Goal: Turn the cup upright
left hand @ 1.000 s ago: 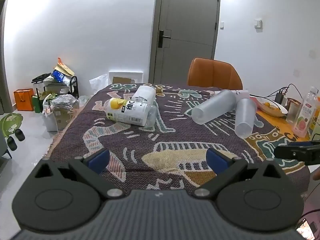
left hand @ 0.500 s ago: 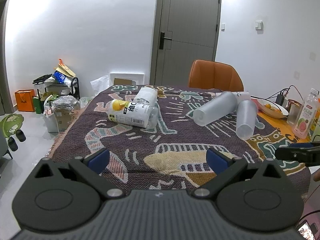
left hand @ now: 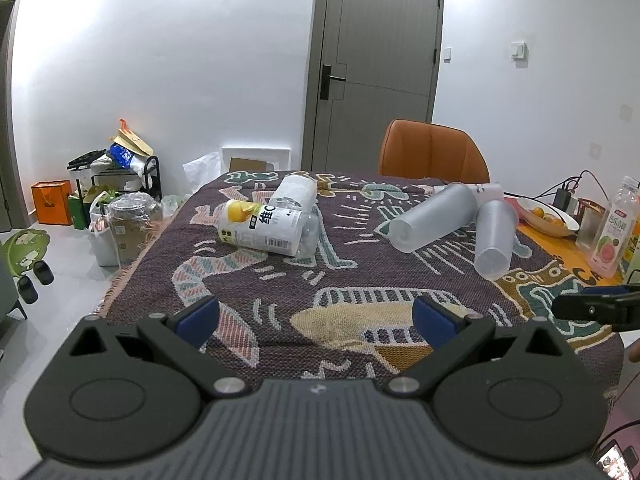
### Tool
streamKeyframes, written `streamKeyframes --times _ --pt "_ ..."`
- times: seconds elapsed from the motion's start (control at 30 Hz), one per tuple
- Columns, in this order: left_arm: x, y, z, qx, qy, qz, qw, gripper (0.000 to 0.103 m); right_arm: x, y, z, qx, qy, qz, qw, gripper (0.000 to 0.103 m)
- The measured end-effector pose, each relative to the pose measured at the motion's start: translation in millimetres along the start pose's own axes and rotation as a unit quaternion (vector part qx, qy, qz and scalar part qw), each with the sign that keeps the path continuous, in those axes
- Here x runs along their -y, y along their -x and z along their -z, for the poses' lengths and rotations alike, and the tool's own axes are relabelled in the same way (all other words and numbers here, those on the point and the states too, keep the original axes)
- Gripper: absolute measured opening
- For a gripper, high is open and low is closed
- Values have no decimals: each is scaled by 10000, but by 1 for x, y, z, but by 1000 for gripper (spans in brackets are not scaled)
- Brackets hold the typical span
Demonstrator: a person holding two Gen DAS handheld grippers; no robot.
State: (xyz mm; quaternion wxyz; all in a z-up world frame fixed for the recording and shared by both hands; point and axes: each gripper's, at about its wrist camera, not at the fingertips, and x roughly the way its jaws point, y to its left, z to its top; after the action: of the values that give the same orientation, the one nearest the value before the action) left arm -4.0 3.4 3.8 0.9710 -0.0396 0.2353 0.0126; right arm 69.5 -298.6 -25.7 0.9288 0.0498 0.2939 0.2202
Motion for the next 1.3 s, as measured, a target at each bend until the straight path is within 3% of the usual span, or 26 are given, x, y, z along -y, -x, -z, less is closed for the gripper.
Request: streamKeyframes --times 1.3 --pt "3 -14 2 -147 -21 29 9999 102 8 -4 -1 -12 -83 85 9999 103"
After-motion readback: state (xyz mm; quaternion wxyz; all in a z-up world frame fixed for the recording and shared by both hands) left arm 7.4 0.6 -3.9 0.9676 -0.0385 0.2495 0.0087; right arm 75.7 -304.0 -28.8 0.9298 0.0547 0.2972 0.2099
